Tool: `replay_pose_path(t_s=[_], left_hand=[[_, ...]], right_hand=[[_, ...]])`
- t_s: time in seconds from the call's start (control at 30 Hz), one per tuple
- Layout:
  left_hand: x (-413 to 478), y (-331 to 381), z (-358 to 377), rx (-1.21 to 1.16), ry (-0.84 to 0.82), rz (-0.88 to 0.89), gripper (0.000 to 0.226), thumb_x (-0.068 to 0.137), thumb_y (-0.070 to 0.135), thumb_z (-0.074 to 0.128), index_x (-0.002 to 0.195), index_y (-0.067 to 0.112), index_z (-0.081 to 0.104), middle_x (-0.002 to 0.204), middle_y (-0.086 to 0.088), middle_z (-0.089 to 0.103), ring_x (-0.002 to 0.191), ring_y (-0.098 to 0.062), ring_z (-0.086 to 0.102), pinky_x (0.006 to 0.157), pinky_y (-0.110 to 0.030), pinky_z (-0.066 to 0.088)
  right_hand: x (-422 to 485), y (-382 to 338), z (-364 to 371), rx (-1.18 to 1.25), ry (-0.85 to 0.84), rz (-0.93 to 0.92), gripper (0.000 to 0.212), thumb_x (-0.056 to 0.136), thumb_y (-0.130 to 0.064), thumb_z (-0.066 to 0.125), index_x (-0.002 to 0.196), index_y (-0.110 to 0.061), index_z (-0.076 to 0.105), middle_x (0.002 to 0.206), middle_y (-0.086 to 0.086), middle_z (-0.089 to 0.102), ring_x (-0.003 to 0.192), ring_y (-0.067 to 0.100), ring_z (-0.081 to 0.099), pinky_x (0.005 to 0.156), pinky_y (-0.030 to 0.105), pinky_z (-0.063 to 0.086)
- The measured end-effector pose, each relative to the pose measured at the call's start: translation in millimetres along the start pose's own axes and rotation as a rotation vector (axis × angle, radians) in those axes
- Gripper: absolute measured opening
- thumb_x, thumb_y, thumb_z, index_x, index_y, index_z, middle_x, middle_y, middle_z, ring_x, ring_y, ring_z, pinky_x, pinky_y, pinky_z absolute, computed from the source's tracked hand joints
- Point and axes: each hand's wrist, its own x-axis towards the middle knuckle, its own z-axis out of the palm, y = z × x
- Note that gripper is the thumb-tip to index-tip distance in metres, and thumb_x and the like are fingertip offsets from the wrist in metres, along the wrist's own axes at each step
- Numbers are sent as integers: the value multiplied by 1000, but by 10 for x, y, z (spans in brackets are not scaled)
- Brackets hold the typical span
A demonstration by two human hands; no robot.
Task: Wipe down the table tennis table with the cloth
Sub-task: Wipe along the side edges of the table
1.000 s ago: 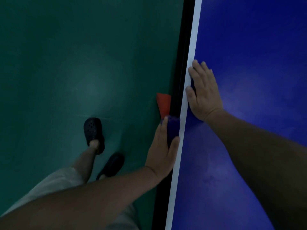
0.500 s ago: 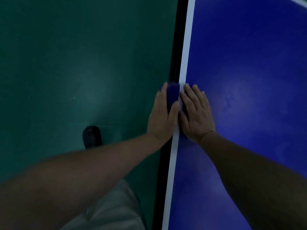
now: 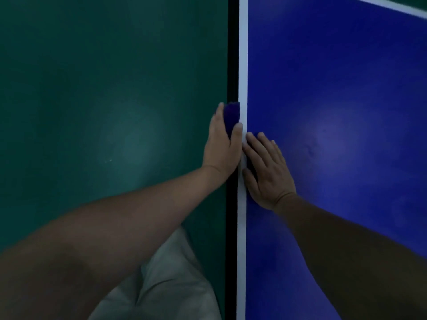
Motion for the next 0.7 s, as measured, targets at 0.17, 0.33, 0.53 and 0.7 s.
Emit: replay_pose_path(t_s=[0.17,0.33,0.53,0.7], left_hand=[[-601,-295,23,-52,-13,-13,64,101,49,43,158,35,15,161,11,29,145,-1,29,116,-26,30],[-1257,-501,-24,-57,-77,-87,59,96,69,41,147,64,11,157,23,30,142,10,28,111,-10,28],[-544,-202,-48,-47,-54,-109,71,96,58,41,158,30,20,161,9,31,147,-2,27,121,-34,29],[238,138,-72,-59,-40,-74,67,103,41,44,160,20,16,163,0,25,149,-11,24,122,-42,26]], right_hand=[[10,7,-1,5,-11,6,57,103,-36,37,155,-11,34,165,6,26,155,27,17,126,48,14],[1,6,5,-13,-19,-1,58,102,-34,38,156,-12,30,166,5,21,155,27,15,126,46,12],[2,-9,-26,22,-22,10,60,102,-35,41,157,-15,26,166,4,22,155,28,17,126,47,13],[32,-43,-71,163,-19,66,60,99,-32,49,154,-12,33,165,6,28,153,28,22,126,48,17]])
